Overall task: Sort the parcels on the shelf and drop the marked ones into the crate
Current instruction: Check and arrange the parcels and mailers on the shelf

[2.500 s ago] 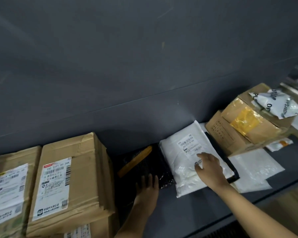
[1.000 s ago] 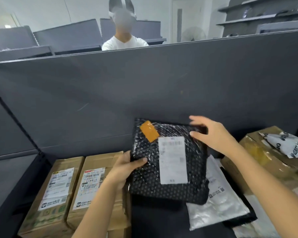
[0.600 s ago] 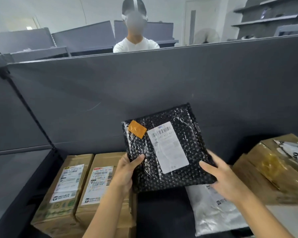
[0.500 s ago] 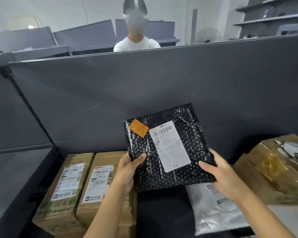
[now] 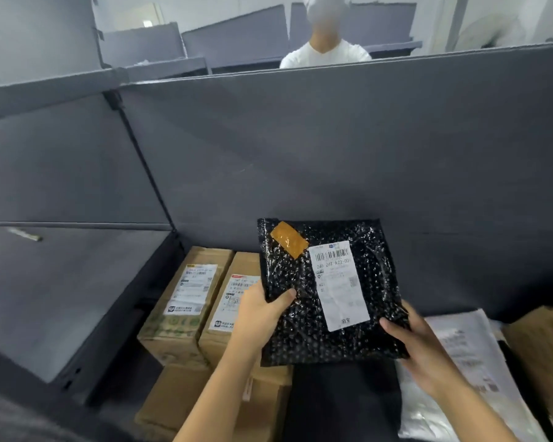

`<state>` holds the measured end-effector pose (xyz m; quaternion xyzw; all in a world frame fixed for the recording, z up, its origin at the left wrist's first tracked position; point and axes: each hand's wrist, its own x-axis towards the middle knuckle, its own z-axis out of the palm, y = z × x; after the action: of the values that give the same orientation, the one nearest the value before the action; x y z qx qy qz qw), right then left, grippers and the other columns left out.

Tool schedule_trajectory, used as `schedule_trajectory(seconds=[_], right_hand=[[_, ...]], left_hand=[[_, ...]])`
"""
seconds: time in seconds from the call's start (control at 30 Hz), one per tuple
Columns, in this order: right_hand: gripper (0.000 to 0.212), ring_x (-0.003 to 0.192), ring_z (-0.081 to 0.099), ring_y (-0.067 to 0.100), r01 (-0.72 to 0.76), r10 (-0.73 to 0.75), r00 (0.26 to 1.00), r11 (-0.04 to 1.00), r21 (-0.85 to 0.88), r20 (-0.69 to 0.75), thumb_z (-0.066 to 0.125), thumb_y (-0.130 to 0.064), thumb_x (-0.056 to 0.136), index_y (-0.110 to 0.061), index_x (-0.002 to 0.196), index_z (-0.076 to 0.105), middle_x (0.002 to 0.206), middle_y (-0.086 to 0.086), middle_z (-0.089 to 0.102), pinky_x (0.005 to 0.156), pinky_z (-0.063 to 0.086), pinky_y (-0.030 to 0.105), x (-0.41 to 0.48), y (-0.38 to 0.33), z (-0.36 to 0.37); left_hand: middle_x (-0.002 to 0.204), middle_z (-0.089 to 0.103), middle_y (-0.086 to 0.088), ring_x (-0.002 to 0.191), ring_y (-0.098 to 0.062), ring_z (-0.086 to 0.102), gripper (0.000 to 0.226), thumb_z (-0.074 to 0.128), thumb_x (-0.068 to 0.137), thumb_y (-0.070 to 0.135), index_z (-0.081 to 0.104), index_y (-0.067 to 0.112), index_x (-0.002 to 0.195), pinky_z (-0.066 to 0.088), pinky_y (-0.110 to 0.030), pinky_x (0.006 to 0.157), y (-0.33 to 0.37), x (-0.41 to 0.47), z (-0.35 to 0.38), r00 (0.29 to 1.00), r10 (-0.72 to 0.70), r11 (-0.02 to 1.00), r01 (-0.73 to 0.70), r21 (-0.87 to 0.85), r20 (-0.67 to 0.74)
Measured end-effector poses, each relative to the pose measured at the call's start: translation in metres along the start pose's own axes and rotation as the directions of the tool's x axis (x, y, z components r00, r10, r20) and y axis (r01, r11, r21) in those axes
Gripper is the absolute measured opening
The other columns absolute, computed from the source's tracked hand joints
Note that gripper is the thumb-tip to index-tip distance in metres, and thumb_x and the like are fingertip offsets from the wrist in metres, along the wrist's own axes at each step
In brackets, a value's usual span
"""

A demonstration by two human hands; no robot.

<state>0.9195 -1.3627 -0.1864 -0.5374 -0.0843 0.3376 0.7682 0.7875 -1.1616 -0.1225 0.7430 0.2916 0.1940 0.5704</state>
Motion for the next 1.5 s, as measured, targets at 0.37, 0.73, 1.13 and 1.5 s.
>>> schedule_trajectory(seconds=[0.37, 0.73, 1.13, 1.5], right_hand=[[0.048, 0.116, 0.057, 0.023, -0.063, 0.059, 0.996, 0.996, -0.063, -0.06, 0.057, -0.007, 0.091, -0.027, 0.133, 0.046, 0.132, 0.002, 0.056, 0.091, 0.05, 0.043, 0.017, 0.052, 0.115], [0.064, 0.146, 0.013, 0.017, 0.026, -0.121, 0.989, 0.708, -0.705, -0.085, 0.049, -0.027, 0.096, -0.025, 0.15, 0.015, 0.16, -0.003, 0.009, 0.116, 0.022, 0.034, 0.036, 0.064, 0.207], [0.057, 0.147, -0.009, 0.01, 0.069, -0.252, 0.963, -0.096, -0.993, 0.092, 0.011, -0.044, 0.098, -0.024, 0.151, 0.015, 0.16, -0.008, 0.0, 0.116, -0.009, 0.028, 0.057, 0.086, 0.208], [0.061, 0.147, -0.008, 0.011, 0.083, -0.186, 0.978, -0.063, -0.995, 0.093, 0.009, -0.049, 0.097, -0.023, 0.151, 0.015, 0.16, -0.007, 0.002, 0.119, -0.006, 0.034, 0.056, 0.081, 0.206]], left_hand=[[0.131, 0.056, -0.003, 0.116, -0.021, 0.055, 0.054, 0.063, 0.089, 0.032, 0.043, 0.016, 0.136, 0.04, -0.028, 0.086, -0.033, 0.018, -0.1, 0.952, -0.045, 0.957, 0.129, 0.261, -0.304], [0.158, 0.022, 0.006, 0.148, -0.013, 0.012, 0.062, 0.024, 0.087, 0.064, 0.034, 0.04, 0.143, 0.008, -0.036, 0.119, -0.089, 0.041, -0.135, 0.986, 0.168, 0.578, -0.095, 0.81, -0.005], [0.129, 0.062, -0.011, 0.119, -0.028, 0.06, 0.063, 0.017, 0.094, 0.057, 0.062, 0.026, 0.127, 0.047, -0.049, 0.095, -0.109, 0.049, -0.132, 0.99, 0.114, 0.405, -0.12, 0.906, 0.08], [0.156, 0.027, -0.008, 0.146, -0.024, 0.022, 0.062, 0.02, 0.092, 0.056, 0.03, 0.032, 0.147, 0.018, -0.049, 0.117, -0.095, 0.047, -0.125, 0.991, 0.106, 0.428, -0.123, 0.895, 0.085]])
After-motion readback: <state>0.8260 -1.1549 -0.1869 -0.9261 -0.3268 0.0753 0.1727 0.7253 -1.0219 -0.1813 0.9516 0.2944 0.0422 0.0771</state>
